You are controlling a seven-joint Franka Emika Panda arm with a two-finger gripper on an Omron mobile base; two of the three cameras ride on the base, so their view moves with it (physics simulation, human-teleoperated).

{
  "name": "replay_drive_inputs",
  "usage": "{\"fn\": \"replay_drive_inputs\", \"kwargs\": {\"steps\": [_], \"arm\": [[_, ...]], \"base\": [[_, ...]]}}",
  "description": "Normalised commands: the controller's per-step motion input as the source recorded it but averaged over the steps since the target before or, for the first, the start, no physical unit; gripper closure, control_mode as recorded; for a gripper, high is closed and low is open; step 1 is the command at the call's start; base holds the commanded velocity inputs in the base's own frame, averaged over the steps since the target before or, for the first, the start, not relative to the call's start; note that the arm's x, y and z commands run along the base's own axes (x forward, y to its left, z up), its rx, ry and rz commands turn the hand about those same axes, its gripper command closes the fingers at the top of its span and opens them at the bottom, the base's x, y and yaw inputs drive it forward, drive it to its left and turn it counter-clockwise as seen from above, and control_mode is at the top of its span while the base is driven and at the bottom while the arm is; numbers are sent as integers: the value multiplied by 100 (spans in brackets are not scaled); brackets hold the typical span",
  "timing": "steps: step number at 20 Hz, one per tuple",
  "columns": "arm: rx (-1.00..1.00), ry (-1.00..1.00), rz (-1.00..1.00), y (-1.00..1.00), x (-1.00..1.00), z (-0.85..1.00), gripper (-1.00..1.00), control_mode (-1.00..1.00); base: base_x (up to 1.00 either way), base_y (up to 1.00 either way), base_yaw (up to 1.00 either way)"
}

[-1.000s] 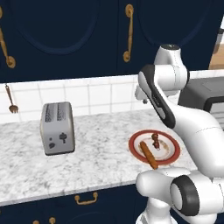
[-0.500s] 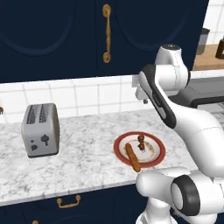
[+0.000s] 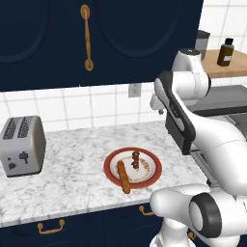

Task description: Pick up the kebab skewer and baguette bread, and place them inside the toaster oven. Close the toaster oven door and start by setting the timer.

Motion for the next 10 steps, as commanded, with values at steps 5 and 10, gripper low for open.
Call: {"fn": "replay_drive_inputs", "kwargs": {"steps": [5,10], "arm": [[0,0,0,0,0,0,-100,100],[0,0,0,0,0,0,-100,100]], "base": [[0,0,0],[0,0,0]]}}
